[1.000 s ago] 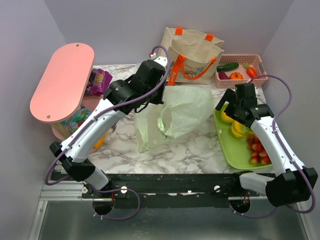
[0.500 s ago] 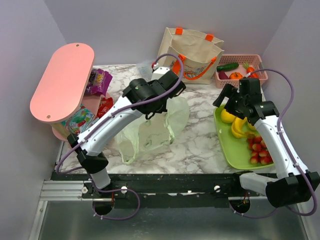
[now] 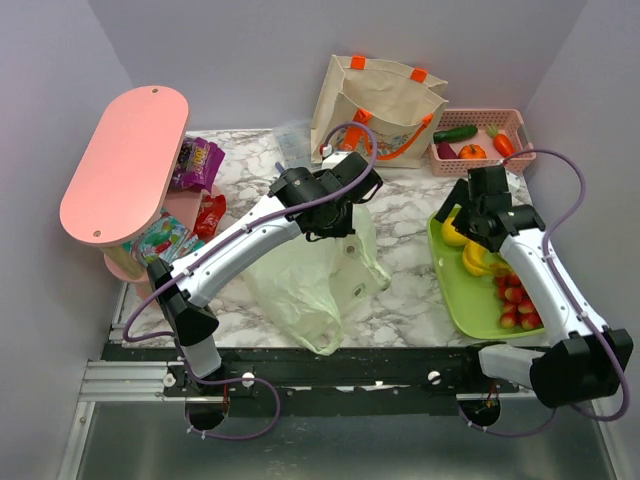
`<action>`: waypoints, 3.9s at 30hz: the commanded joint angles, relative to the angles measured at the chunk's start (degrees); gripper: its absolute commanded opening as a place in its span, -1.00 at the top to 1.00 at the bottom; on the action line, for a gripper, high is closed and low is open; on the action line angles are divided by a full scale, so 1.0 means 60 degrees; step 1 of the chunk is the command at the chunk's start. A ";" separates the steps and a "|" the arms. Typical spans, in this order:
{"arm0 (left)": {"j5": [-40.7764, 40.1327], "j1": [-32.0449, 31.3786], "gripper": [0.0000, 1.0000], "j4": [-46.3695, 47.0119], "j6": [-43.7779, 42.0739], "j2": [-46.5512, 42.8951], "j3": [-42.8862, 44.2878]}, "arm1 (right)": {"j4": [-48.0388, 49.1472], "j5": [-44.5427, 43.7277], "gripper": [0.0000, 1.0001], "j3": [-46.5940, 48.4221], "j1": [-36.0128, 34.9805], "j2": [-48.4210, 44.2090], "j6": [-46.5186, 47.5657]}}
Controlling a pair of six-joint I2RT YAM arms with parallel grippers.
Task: Place the food into the grocery bag and tie it
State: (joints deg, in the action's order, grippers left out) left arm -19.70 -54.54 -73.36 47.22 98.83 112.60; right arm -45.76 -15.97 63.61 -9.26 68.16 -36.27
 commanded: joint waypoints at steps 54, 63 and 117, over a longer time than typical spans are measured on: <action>0.1651 0.0196 1.00 0.0053 -0.0006 -0.0253 -0.0721 | 0.2775 -0.0497 0.37 -0.0632 0.0861 0.3713 0.0611; 0.1807 0.0301 1.00 0.0065 0.0033 -0.0197 -0.0555 | 0.1771 0.0549 0.99 -0.0179 0.0855 0.2324 0.0635; 0.4847 0.2162 1.00 0.0549 -0.1095 0.0620 0.0555 | 0.2759 0.9815 0.99 0.1063 -0.2643 -0.1942 0.0870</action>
State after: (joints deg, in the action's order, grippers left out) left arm 6.61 -41.85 -69.52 42.15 101.47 114.76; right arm -25.82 46.30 70.24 -21.89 56.99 -32.34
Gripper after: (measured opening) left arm 0.006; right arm 0.752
